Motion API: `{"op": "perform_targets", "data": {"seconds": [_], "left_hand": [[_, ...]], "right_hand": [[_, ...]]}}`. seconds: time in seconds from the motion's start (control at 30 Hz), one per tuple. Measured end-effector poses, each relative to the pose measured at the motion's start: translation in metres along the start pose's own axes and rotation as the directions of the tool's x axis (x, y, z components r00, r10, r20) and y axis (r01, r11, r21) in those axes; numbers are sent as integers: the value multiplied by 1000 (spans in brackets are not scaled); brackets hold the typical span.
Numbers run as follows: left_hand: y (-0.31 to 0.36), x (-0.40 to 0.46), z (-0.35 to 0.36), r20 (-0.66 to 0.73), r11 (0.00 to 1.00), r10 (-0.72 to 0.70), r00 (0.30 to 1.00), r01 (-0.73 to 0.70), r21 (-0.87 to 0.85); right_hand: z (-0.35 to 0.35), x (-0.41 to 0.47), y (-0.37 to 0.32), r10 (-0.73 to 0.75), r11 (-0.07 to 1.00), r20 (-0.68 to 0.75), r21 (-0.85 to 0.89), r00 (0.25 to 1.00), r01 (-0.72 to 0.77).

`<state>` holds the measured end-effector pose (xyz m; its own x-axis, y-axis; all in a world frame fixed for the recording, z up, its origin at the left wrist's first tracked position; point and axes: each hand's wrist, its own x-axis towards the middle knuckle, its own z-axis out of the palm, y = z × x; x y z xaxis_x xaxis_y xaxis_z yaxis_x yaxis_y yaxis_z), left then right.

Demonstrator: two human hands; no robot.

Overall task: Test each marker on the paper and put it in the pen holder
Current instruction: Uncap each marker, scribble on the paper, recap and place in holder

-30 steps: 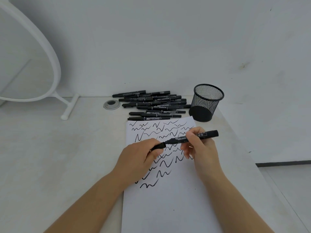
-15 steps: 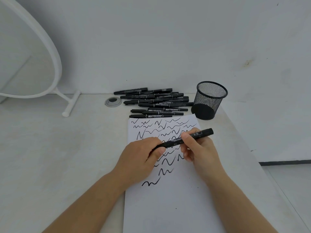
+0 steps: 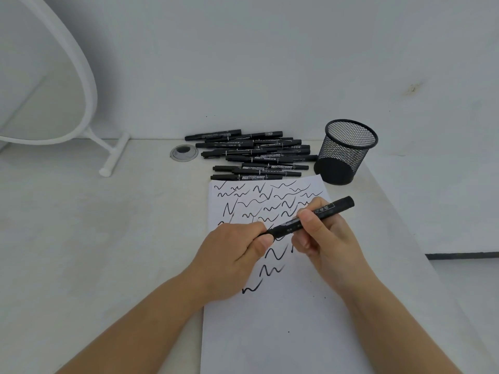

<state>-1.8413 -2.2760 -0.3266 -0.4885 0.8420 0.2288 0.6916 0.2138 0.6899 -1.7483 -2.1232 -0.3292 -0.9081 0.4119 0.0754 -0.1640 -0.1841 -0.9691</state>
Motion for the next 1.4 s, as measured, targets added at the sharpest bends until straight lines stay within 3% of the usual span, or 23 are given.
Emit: {"op": "perform_targets", "data": {"seconds": [0.13,0.43,0.53,0.63,0.77,0.8,0.87,0.93,1.0,1.1,1.17,1.2,1.3,1.4], "left_hand": [[-1,-2,-1,68,979,-23,997,36,-198],[-7,-1,-2,173,908,-72,982,136,-396],[-6,3,-1,107,931,-129,986,158,-328],[-2,8,1,-6,957,-191,982,185,-223],[-1,10,0,-98,942,-290,952,266,-202],[-1,11,-1,-99,938,-303,948,279,-204],[5,13,-3,-85,946,-292,953,274,-176],[16,18,-2,-73,964,-242,968,231,-135],[28,24,-1,-80,984,-173,982,169,-60],[40,35,-5,-106,995,-97,990,97,-3],[43,42,-12,-101,999,-48,994,49,4],[42,48,-17,-91,999,-33,995,35,28],[26,74,-29,-44,973,-48,998,56,222],[-7,105,-44,-60,922,-164,985,175,345]], "right_hand": [[0,-1,0,-6,1000,27,-19,1000,7],[2,-1,1,-11,999,54,-35,998,13],[6,0,1,-18,995,-44,-95,999,13],[11,4,0,-27,924,-229,-378,973,-63],[8,2,-7,-128,886,-362,-461,923,-58],[6,0,-9,-253,797,-325,-604,911,5],[2,-2,-19,-525,393,-58,-901,849,181],[-3,1,-23,-586,-8,283,-939,759,343],[-7,7,-29,-547,-201,488,-866,680,459],[-12,19,-44,-522,-318,613,-785,593,531],[-19,33,-57,-543,-294,596,-795,592,531],[-22,40,-65,-581,-228,532,-832,615,505],[-32,65,-89,-694,94,234,-908,681,409],[-46,89,-102,-705,297,3,-907,709,299]]}}
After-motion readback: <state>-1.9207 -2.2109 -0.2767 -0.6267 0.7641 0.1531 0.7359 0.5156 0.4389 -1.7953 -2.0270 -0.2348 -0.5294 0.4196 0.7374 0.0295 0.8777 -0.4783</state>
